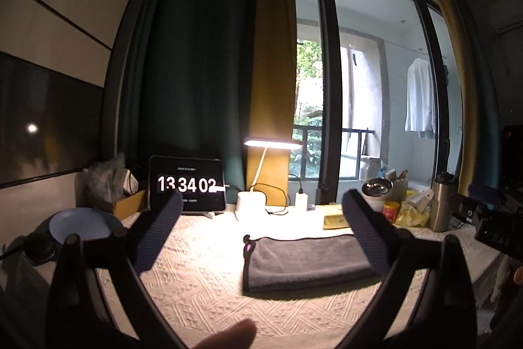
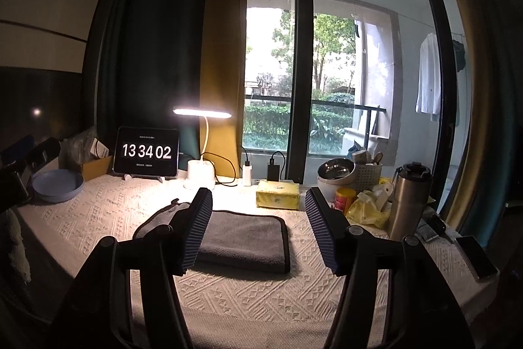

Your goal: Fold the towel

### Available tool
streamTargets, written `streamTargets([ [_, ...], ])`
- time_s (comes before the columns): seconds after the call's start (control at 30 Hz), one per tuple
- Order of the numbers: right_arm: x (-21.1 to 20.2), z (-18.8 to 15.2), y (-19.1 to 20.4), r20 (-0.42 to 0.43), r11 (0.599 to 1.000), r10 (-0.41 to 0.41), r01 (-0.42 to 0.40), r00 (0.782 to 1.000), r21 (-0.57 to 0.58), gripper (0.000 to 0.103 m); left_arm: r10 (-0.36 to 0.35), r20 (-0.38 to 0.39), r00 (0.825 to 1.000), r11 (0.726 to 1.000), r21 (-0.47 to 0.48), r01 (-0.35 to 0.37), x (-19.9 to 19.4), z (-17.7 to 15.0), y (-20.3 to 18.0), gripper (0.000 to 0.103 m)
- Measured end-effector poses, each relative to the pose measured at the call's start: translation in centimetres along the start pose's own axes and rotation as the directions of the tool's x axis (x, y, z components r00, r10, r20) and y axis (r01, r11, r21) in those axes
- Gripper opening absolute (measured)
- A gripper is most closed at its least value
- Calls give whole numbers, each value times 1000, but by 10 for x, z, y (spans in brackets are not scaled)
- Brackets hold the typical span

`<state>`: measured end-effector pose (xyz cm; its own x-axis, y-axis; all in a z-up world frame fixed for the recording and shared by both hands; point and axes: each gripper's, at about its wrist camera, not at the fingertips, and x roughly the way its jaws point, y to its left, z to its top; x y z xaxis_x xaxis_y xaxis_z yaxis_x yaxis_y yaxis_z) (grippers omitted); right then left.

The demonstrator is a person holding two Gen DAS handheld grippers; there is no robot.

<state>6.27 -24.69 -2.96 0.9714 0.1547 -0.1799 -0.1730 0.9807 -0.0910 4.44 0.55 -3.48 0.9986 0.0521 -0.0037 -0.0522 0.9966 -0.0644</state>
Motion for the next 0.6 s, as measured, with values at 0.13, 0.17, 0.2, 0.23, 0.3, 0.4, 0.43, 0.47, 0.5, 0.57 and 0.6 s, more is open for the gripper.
streamTargets([
  [0.13, 1, -1, 0, -1, 1000, 2, -2, 1000, -5, 63, 3, -8, 1000, 1000, -5, -3, 1, -1, 1, 99],
  [0.17, 1, -1, 0, -3, 1000, 2, -2, 1000, -7, 63, 5, -11, 1000, 1000, -5, -5, 1, -2, 1, 99],
  [0.2, 2, -1, 1, -4, 1000, 2, -2, 1000, -8, 63, 6, -14, 1000, 1000, -4, -6, 2, -3, 1, 99],
  [0.23, 2, -1, 1, -5, 1000, 3, -3, 1000, -8, 63, 6, -16, 1000, 1000, -4, -6, 2, -3, 0, 99],
  [0.3, 2, -2, 1, -5, 1000, 2, -2, 1000, -9, 63, 9, -17, 1000, 1000, -2, -9, 2, -4, 0, 100],
  [0.4, 2, -2, 1, -5, 1000, 2, -2, 1000, -8, 63, 11, -14, 1000, 1000, -3, -11, 1, -5, 0, 100],
  [0.43, 3, -2, 1, -5, 1000, 2, -2, 1000, -8, 63, 9, -15, 1000, 1000, -4, -9, 1, -5, 0, 100],
  [0.47, 3, -2, 1, -6, 1000, 3, -3, 1000, -9, 63, 8, -16, 1000, 1000, -5, -8, 1, -5, 0, 100],
  [0.5, 3, -2, 1, -6, 1000, 3, -3, 1000, -10, 63, 8, -17, 1000, 1000, -5, -8, 1, -6, -1, 100],
  [0.57, 4, -3, 2, -7, 1000, 4, -4, 1000, -12, 63, 6, -21, 1000, 1000, -5, -6, 1, -6, -1, 100],
  [0.6, 4, -3, 2, -7, 1000, 4, -4, 1000, -12, 63, 5, -23, 1000, 1000, -5, -5, 1, -6, -1, 100],
])
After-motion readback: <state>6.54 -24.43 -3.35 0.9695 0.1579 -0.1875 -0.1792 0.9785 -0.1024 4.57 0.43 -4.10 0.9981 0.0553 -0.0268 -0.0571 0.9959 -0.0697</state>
